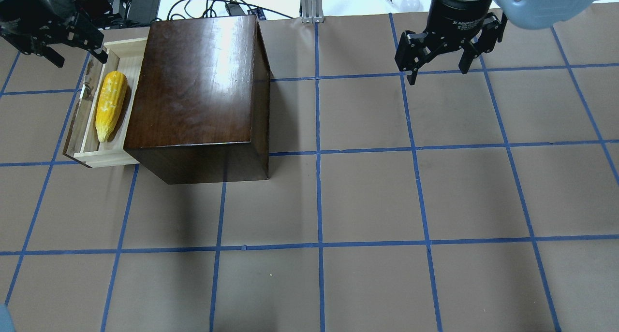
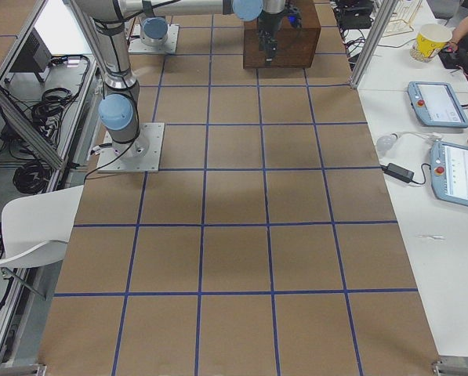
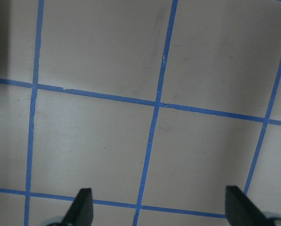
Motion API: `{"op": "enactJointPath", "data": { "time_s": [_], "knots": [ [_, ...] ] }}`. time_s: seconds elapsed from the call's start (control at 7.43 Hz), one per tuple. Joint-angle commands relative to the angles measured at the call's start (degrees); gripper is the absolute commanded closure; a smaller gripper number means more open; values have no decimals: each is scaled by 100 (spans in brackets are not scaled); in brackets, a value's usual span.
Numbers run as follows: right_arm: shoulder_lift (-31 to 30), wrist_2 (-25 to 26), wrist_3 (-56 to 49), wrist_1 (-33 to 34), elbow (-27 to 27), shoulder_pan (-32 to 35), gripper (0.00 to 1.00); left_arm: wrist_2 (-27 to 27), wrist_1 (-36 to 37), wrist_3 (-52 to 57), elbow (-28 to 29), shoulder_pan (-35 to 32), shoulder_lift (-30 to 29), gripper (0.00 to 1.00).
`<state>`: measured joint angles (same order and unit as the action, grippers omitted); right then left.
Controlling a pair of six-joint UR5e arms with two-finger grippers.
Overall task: Open drawer and put corn inside
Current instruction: 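Open the left gripper and raise it away from the drawer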
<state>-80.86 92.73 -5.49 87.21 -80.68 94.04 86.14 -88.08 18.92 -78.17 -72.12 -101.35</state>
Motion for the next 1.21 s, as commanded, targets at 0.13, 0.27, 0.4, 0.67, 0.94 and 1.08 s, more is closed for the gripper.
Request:
{"op": "enactJointPath", "data": {
  "time_s": [0.13, 0.27, 0.4, 0.67, 0.94, 1.08],
  "knots": [
    [0, 0, -5, 7, 0, 0, 0, 113, -823, -784, -127, -907, 580, 0],
    [0, 0, 4, -2, 0, 0, 0, 105, -772, -794, -363, -1092, 729, 0],
    [0, 0, -5, 7, 0, 0, 0, 96, -755, -802, -617, -1180, 861, 0],
    [0, 0, -5, 7, 0, 0, 0, 96, -693, -802, -839, -1199, 1020, 0],
    [0, 0, -5, 7, 0, 0, 0, 87, -456, -1047, -726, -1260, 951, 0],
    [0, 0, 4, 7, 0, 0, 0, 87, -447, -1066, -717, -1287, 916, 0]
  ]
}}
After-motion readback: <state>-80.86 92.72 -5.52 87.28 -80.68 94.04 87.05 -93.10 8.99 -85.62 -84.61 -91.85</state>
